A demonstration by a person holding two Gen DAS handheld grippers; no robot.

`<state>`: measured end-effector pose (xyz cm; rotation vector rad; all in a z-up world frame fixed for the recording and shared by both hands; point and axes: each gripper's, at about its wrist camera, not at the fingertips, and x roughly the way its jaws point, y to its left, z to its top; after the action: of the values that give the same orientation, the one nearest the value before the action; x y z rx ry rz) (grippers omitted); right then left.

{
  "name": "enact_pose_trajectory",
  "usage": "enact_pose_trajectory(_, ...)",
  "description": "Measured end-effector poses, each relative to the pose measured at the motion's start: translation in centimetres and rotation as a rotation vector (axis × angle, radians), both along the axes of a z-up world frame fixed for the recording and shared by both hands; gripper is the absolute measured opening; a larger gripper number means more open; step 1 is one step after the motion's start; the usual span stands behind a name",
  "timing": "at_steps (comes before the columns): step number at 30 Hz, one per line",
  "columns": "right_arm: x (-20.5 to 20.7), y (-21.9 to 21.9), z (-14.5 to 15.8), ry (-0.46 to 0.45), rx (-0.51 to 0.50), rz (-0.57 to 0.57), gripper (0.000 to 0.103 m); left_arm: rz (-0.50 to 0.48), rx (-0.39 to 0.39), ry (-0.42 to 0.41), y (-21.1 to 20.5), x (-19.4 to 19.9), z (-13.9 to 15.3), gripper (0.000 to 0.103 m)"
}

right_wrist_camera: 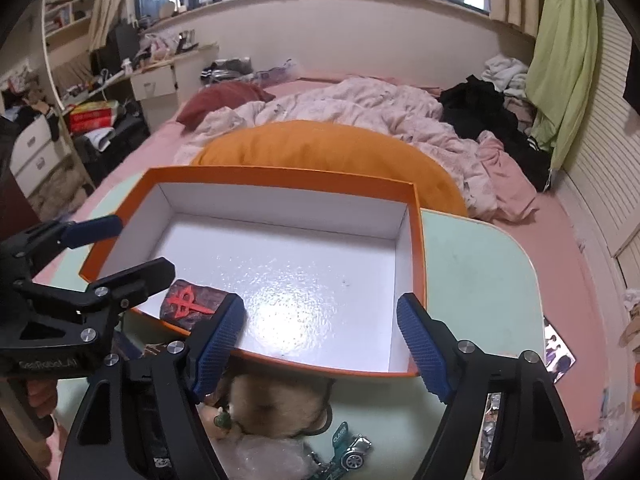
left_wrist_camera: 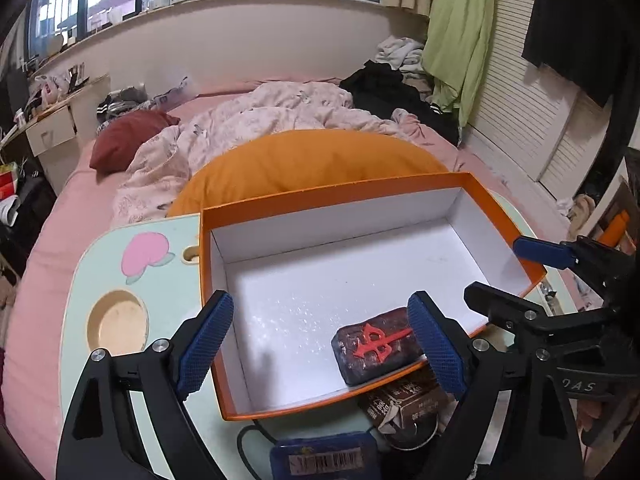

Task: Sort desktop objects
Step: 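Reach the right gripper into the box toward the red tin, then grasp the red tin with the right gripper and lift it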

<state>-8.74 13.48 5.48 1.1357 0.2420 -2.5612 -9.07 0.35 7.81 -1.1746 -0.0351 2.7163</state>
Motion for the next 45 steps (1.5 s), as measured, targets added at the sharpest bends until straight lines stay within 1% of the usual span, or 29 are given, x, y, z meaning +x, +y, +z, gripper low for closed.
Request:
enact_pose_trajectory(4,0.3,0.0,-0.1,0.018,0.010,-0.004,0.079,0.002,0.009,0.005,0.1,-0.1,0.1,0.089)
enact_pose_trajectory(7,-0.5,0.4,-0.3,0.016,0.005,0.004,0.079,-0.001,0.033,0.043,-0.4,0.6,1.2,0.089)
enact_pose_trajectory(10,-0.5,1.0,0.3,-0.020,-0.040,0.032,0.079,0.002,0.063,0.083,-2.2,2.6,3.1,0.090)
enact_pose_trajectory(11,-0.6,1.3,0.8,-0.047,-0.077,0.051,0.079,0.000,0.064,0.085,-3.0,3.6,3.5,0.090)
enact_pose_trajectory(12,-0.9,1.8,1.5,-0.097,-0.144,0.077,0.079,0.000,0.059,0.084,-3.6,4.3,3.7,0.090)
enact_pose_trajectory(13,-1.4,2.3,2.0,-0.151,-0.213,0.096,0.079,0.000,0.038,0.074,-4.4,5.4,3.5,0.090)
enact_pose_trajectory(14,-2.5,2.8,2.5,-0.263,-0.323,0.114,0.079,0.003,0.009,0.060,-5.2,6.3,3.1,0.090)
enact_pose_trajectory(15,-3.4,2.9,2.5,-0.349,-0.385,0.121,0.079,0.009,-0.016,0.046,-5.9,7.1,2.4,0.090)
enact_pose_trajectory(16,-4.8,2.5,2.1,-0.473,-0.456,0.137,0.080,0.022,-0.039,0.030,-6.7,7.9,1.5,0.090)
enact_pose_trajectory(18,-6.6,0.7,1.2,-0.627,-0.494,0.170,0.080,0.058,-0.049,0.022,-8.2,9.3,-0.1,0.090)
enact_pose_trajectory(19,-7.3,-0.4,0.7,-0.662,-0.472,0.166,0.080,0.076,-0.040,0.026,-9.0,9.8,-0.8,0.090)
enact_pose_trajectory(21,-8.4,-2.8,-0.4,-0.682,-0.357,0.112,0.080,0.096,-0.017,0.033,-9.9,10.0,-1.4,0.090)
enact_pose_trajectory(22,-8.6,-3.9,-0.9,-0.687,-0.311,0.101,0.080,0.104,-0.006,0.031,-10.1,9.8,-1.5,0.090)
enact_pose_trajectory(24,-8.8,-6.5,-2.1,-0.731,-0.231,0.099,0.081,0.109,0.012,0.032,-10.2,9.4,-1.5,0.090)
enact_pose_trajectory(27,-8.3,-9.3,-2.8,-0.726,-0.135,0.095,0.083,0.097,0.023,0.069,-9.6,9.8,-1.1,0.090)
enact_pose_trajectory(28,-8.0,-10.0,-3.2,-0.729,-0.109,0.095,0.083,0.087,0.013,0.077,-9.3,10.0,-1.0,0.090)
enact_pose_trajectory(29,-7.6,-11.0,-4.1,-0.732,-0.058,0.097,0.083,0.081,0.001,0.081,-8.9,10.2,-1.0,0.090)
enact_pose_trajectory(30,-7.4,-11.5,-4.8,-0.738,-0.016,0.099,0.086,0.073,-0.016,0.084,-8.6,10.4,-1.0,0.090)
enact_pose_trajectory(31,-7.2,-11.9,-4.7,-0.699,-0.002,0.105,0.087,0.066,-0.031,0.088,-8.3,10.6,-1.0,0.090)
enact_pose_trajectory(33,-6.9,-12.4,-4.8,-0.669,0.067,0.105,0.087,0.064,-0.045,0.094,-8.0,10.6,-1.0,0.090)
enact_pose_trajectory(34,-7.0,-12.3,-4.7,-0.669,0.077,0.090,0.085,0.061,-0.046,0.095,-7.9,10.6,-1.0,0.090)
enact_pose_trajectory(35,-7.1,-11.8,-4.6,-0.674,0.079,0.063,0.080,0.057,-0.042,0.095,-7.9,10.5,-1.0,0.090)
enact_pose_trajectory(36,-7.1,-11.5,-4.3,-0.664,0.079,0.058,0.078,0.055,-0.039,0.095,-7.9,10.5,-0.9,0.090)
enact_pose_trajectory(38,-7.5,-10.8,-3.3,-0.618,0.090,0.043,0.078,0.056,-0.040,0.091,-7.7,10.5,-1.0,0.090)
enact_pose_trajectory(39,-7.6,-10.0,-3.1,-0.620,0.089,0.026,0.078,0.055,-0.041,0.089,-7.7,10.4,-1.1,0.090)
enact_pose_trajectory(40,-7.7,-9.4,-3.0,-0.637,0.086,0.020,0.078,0.053,-0.042,0.088,-7.6,10.4,-1.1,0.090)
enact_pose_trajectory(41,-7.8,-8.8,-3.2,-0.678,0.075,0.018,0.080,0.051,-0.041,0.084,-7.4,10.4,-1.2,0.090)
enact_pose_trajectory(43,-7.8,-8.4,-3.4,-0.714,0.075,0.025,0.081,0.044,-0.039,0.080,-7.1,10.3,-1.4,0.090)
enact_pose_trajectory(45,-7.9,-8.5,-3.8,-0.743,0.086,0.025,0.086,0.035,-0.041,0.075,-6.8,10.2,-1.6,0.090)
